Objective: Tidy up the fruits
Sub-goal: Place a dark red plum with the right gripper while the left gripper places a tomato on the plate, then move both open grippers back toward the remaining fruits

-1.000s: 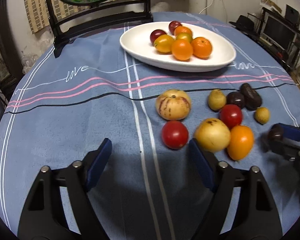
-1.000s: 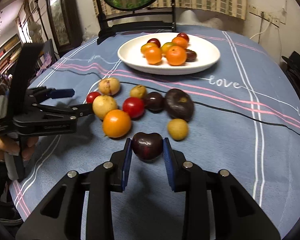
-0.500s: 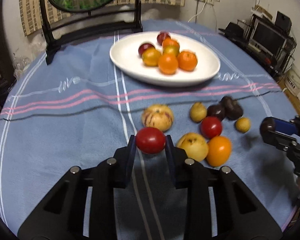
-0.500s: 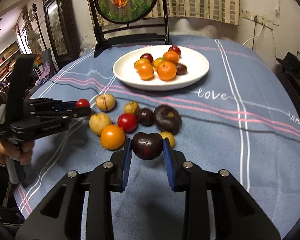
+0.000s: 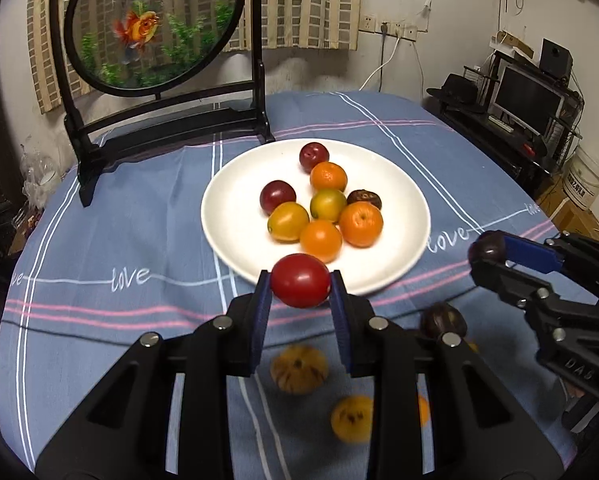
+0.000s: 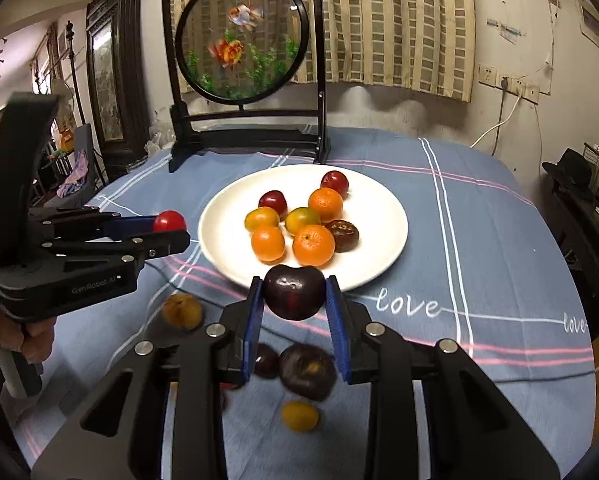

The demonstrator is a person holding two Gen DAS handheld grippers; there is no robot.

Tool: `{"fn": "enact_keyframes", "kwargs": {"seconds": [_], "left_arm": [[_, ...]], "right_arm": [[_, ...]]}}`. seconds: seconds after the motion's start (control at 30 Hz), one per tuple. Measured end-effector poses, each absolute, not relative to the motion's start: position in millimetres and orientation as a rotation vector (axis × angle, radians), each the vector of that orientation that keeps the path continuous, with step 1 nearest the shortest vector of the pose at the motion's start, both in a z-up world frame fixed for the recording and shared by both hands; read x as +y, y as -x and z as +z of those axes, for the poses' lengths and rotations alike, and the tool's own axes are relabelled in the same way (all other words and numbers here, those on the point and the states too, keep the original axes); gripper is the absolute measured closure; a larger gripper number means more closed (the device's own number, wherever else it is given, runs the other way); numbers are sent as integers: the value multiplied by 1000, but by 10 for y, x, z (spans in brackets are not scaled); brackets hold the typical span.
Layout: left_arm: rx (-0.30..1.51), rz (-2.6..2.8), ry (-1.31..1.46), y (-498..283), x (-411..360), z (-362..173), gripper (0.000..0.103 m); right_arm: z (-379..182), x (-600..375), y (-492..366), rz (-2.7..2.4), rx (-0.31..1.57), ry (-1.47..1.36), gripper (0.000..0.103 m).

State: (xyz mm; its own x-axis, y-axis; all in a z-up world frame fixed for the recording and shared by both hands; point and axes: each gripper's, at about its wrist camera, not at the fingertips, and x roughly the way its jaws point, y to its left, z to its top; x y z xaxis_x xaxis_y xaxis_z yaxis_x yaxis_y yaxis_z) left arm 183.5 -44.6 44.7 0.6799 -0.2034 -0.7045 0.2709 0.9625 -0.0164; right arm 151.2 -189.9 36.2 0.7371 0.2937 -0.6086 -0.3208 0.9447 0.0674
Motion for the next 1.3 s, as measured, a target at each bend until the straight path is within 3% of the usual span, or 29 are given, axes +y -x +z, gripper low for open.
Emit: {"fn": "enact_keyframes", "kwargs": {"seconds": [0.4, 0.47, 0.5, 0.53, 1.3], "left_arm": [[872, -234, -66, -2479, -479, 31, 73], [876, -225, -53, -2506, -462, 0, 68], [868, -218, -46, -2500, -448, 1, 51], [851, -211, -41, -2481, -433, 14, 45], [850, -249, -70, -1355, -370, 57, 32]], "right_arm": [[-39, -1791, -2187, 325, 764, 83, 72], [-76, -1771, -2226, 326, 780, 88, 70], [-89, -1757, -2239, 330, 791, 94, 68], [-94, -1754, -2242, 331, 798, 97, 67], [-25, -2243, -1215, 294, 811, -16, 67]]}}
